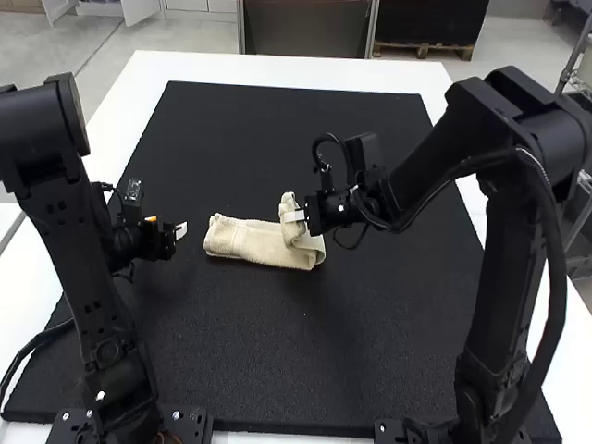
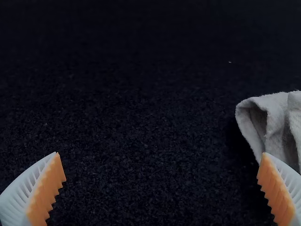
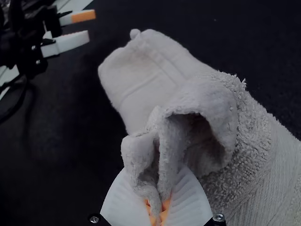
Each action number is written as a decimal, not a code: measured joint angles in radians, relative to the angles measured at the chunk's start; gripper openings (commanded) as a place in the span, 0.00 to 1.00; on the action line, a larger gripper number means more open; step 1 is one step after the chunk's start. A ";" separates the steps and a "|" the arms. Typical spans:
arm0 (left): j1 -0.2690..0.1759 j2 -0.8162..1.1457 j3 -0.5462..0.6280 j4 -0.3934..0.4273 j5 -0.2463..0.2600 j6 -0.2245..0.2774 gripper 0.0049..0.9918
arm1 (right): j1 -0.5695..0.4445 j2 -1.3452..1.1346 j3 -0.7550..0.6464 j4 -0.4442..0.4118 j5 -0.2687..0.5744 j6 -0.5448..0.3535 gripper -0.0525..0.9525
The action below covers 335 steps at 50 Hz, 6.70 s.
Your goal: Fold the towel.
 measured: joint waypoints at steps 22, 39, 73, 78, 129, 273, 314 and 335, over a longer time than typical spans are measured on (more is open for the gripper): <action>0.007 -0.014 0.000 -0.009 0.023 -0.001 0.97 | 0.062 0.027 0.089 0.004 0.000 0.004 0.03; 0.019 -0.053 -0.022 -0.011 0.033 -0.004 0.97 | 0.084 0.078 0.136 0.003 0.000 0.004 0.03; 0.019 -0.057 -0.024 -0.011 0.039 -0.011 0.97 | 0.135 0.162 0.251 0.003 -0.008 0.004 0.03; 0.019 -0.057 -0.024 -0.011 0.040 -0.012 0.97 | 0.137 0.172 0.279 0.001 -0.009 0.004 0.03; 0.019 -0.057 -0.024 -0.011 0.052 -0.020 0.97 | 0.176 0.287 0.394 -0.019 -0.015 0.005 0.04; 0.019 -0.057 -0.026 0.000 0.081 -0.023 0.97 | 0.217 0.468 0.444 0.197 -0.076 0.053 0.03; 0.019 -0.057 -0.026 0.003 0.096 -0.027 0.97 | 0.217 0.541 0.444 0.229 -0.076 0.074 0.03; 0.019 -0.057 -0.029 0.012 0.096 -0.027 0.97 | 0.217 0.519 0.510 0.229 -0.079 0.093 0.03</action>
